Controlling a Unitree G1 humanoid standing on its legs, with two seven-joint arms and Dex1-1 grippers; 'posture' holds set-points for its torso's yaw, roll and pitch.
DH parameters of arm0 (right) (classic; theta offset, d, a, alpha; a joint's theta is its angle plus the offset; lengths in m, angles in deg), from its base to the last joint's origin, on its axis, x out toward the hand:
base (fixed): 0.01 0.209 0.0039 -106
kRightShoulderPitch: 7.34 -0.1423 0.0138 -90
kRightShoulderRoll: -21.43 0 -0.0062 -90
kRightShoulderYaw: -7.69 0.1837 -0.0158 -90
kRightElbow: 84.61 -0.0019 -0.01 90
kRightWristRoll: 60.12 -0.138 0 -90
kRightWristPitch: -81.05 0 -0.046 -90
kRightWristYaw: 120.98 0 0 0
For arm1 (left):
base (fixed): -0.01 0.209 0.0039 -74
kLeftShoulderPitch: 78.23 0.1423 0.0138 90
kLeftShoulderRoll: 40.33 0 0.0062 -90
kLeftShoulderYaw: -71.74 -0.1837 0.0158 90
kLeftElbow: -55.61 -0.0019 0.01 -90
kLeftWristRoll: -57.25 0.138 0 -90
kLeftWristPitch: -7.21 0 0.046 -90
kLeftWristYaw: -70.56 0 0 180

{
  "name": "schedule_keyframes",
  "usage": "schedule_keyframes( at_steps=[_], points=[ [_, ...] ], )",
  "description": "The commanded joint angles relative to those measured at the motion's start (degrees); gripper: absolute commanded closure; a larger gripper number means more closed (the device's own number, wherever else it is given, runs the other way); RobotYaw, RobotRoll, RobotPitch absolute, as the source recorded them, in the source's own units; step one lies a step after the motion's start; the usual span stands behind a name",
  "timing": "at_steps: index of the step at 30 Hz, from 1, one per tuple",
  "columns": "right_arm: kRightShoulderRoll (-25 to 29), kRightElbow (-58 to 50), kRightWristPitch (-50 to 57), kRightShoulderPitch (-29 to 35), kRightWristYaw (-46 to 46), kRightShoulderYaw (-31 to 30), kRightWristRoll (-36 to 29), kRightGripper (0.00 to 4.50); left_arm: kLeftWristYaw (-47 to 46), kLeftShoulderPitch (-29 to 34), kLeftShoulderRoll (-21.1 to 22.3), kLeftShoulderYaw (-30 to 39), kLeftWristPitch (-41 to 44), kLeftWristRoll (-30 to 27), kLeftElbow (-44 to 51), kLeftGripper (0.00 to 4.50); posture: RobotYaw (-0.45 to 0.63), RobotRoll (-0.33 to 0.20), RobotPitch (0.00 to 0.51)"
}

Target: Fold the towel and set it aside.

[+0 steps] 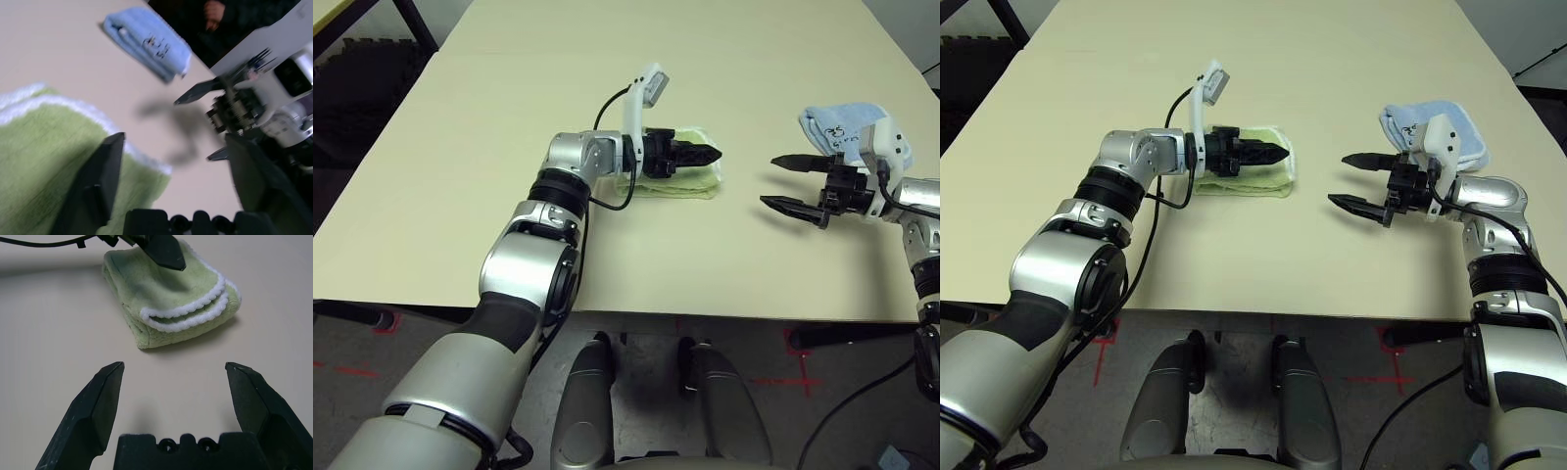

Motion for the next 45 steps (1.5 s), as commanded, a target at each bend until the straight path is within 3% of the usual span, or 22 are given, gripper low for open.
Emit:
schedule_keyframes(
  at_steps=[1, 4, 8, 13, 17, 26, 33, 36, 45],
  points=[
    [-0.2, 1.1, -0.4, -1.3, 0.3, -0.8, 0.4, 0.00, 7.3, 2.2, 3.2, -1.7, -3.2, -0.7, 6.8, 0.04, 0.02, 0.000, 0.206],
    [-1.2, 1.7, 0.7, -2.8, 0.2, -0.4, -0.3, 0.00, 14.6, 6.8, 8.6, -4.2, -8.4, 0.6, 12.3, 0.04, 0.01, 0.000, 0.203],
    [-3.3, 1.4, 3.1, -3.8, -0.6, 0.1, -1.5, 0.00, 21.2, 17.2, 15.1, -8.2, -23.4, 4.4, 17.7, 0.04, 0.02, 0.000, 0.202],
    [-3.9, 1.6, 3.3, -3.7, 0.2, -0.6, -0.9, 0.07, 27.4, 23.1, 19.6, -9.2, -38.0, 5.5, 16.4, 0.01, 0.02, 0.000, 0.201],
    [-3.6, 2.8, 2.1, -4.0, 0.9, -1.2, 0.1, 0.96, 30.3, 22.4, 21.0, -9.1, -42.7, 5.5, 13.3, 0.00, 0.02, 0.000, 0.201],
    [-3.9, 3.4, 1.4, -4.7, 1.0, -1.7, 0.3, 4.32, 28.5, 16.3, 20.5, -7.7, -47.6, 6.3, 3.3, 0.00, 0.01, 0.000, 0.206],
    [-4.4, 3.2, 1.4, -4.9, 0.9, -1.8, 0.2, 4.46, 29.3, 12.5, 20.3, -7.0, -52.3, 7.3, -4.1, 0.00, 0.01, 0.000, 0.209],
    [-4.5, 3.0, 1.5, -5.1, 1.0, -1.8, 0.2, 4.50, 30.8, 11.8, 20.2, -6.5, -53.6, 7.0, -5.9, 0.66, 0.01, 0.000, 0.210],
    [-5.0, 4.8, 1.0, -7.0, 2.4, -1.6, 0.0, 4.50, 33.8, 12.0, 21.5, -8.2, -57.6, 5.0, -6.9, 3.92, 0.00, 0.000, 0.224]
  ],
)
